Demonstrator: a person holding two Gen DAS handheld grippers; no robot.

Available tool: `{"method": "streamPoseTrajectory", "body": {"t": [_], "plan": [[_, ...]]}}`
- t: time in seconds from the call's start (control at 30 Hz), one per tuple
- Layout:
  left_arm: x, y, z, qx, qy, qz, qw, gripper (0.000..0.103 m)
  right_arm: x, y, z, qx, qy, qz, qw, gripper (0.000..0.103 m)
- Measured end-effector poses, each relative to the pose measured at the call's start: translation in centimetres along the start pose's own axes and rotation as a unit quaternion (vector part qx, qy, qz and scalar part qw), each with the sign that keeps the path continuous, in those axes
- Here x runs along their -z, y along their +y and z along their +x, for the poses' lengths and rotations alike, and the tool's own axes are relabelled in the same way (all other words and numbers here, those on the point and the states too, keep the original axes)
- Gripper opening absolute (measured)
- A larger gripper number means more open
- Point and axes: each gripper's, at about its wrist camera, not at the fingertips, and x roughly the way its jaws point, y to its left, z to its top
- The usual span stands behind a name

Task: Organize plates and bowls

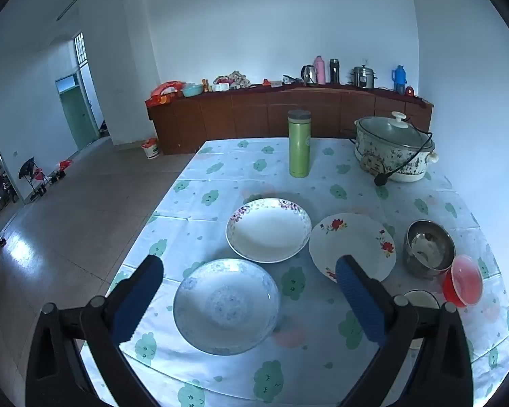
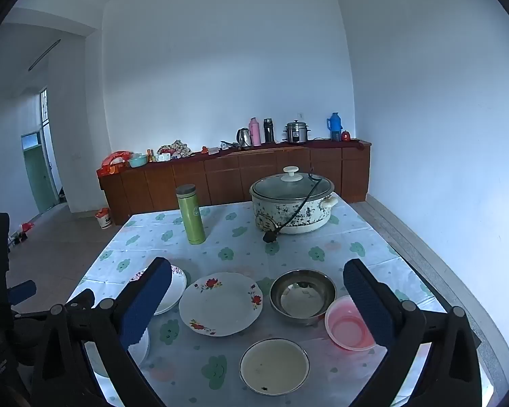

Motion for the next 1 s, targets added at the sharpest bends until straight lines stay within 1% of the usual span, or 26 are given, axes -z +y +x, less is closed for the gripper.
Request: {"method": "streamPoseTrajectory", "body": {"t": [0.27,0.4,0.47,0.63,1.0], "plan": [[0.23,-0.29,0.05,0.001,0.013,-0.004,0.9999,0.103,-0.02,-0.07,0.05,0.002,0.001,-0.001,1.0,0.102],[0.12,-0.58,-0.45,0.006,0.007,0.001,1.0,0.103,-0.06,0.09,0.09,0.003,0.002,-0.003,1.0,0.102],[0.32,-0.39,0.08,0.01,0.008,0.001,0.9999,0.103,-0.08,0.04,0.04,0.003,0.003,-0.003,1.0,0.102],[0.45,-0.62,-0.22,0.01,0.004,0.005,0.9999,0.103,-0.13,-0.06,0.01,0.003,0.003,-0.003,1.0,0.102],[0.72,-0.96,-0.17,0.018,0.008,0.008,0.9998,0.103,-0.19,-0.32,0.31,0.007,0.01,-0.004,1.0,0.102]]}}
